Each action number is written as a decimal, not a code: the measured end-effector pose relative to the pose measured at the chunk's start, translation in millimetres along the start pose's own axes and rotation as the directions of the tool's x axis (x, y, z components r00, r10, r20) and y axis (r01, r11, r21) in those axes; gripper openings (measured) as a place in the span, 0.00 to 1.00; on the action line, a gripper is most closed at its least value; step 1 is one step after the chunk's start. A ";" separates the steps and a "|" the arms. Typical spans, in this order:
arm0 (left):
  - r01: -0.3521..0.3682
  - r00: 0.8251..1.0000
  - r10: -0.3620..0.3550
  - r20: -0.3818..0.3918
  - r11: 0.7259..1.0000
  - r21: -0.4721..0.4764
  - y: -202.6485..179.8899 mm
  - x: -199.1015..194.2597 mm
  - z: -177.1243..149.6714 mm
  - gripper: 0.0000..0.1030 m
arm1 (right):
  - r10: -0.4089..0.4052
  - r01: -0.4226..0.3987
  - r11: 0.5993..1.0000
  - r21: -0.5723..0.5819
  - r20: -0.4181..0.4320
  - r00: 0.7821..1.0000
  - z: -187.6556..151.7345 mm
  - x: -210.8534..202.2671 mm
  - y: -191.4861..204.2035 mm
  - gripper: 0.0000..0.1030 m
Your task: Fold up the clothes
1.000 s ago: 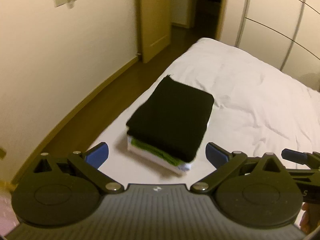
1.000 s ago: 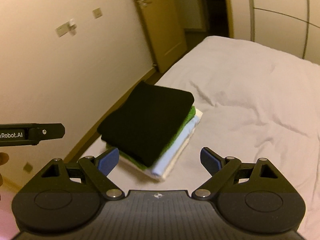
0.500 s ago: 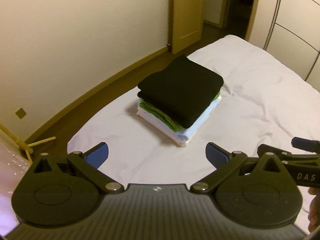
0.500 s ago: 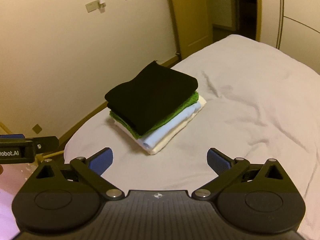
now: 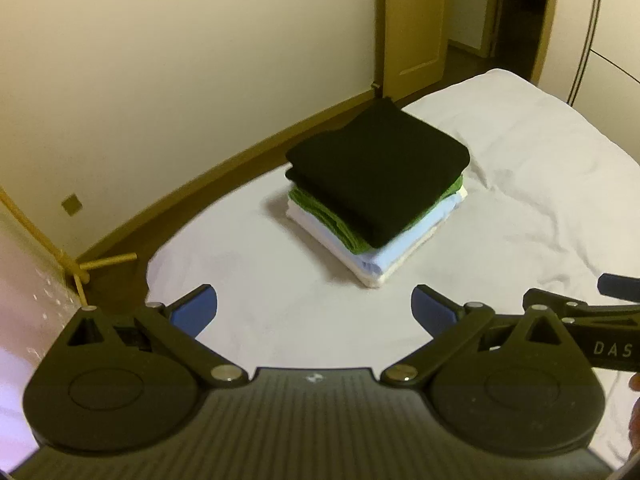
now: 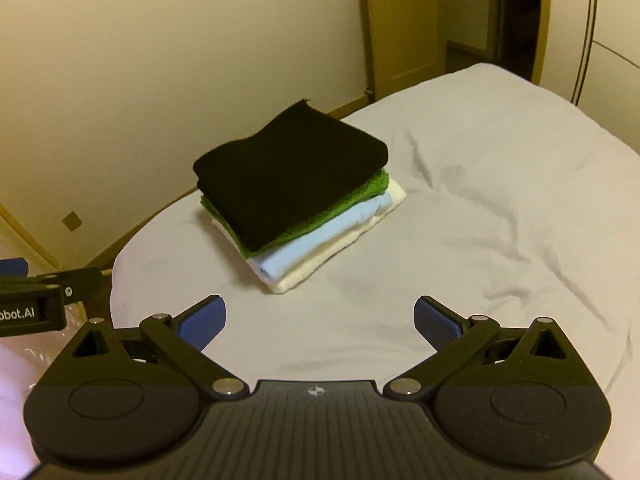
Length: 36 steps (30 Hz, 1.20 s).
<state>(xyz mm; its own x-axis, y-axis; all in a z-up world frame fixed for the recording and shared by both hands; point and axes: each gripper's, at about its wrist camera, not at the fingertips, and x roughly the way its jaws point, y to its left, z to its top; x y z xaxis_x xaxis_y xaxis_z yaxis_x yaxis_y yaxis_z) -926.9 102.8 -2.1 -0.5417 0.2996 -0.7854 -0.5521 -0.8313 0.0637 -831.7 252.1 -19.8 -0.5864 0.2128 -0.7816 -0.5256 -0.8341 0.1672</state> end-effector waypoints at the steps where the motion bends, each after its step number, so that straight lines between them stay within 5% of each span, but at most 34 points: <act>1: 0.008 1.000 -0.009 -0.012 1.000 -0.014 -1.6 3.7 -0.7 0.99 | 0.005 -0.005 1.000 -0.001 -0.006 1.000 0.2 3.5 -3.4 1.00; 7: -0.001 0.998 -0.005 -0.063 0.995 -0.097 -15.8 29.5 -4.3 0.99 | 0.024 -0.025 1.000 -0.012 -0.055 0.998 1.6 28.5 -21.9 1.00; 36: -0.031 0.986 0.016 -0.166 0.995 -0.090 -51.9 113.5 16.9 0.99 | 0.001 -0.010 0.999 -0.048 -0.173 0.985 29.8 116.8 -72.3 1.00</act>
<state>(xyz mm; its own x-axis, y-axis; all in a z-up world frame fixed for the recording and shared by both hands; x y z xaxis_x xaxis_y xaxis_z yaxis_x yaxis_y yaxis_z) -970.5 187.9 -84.1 -0.4377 0.2047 -0.8755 -0.4759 -0.8789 0.0325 -880.6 352.4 -105.3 -0.4718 0.1207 -0.8734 -0.4899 -0.8595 0.1458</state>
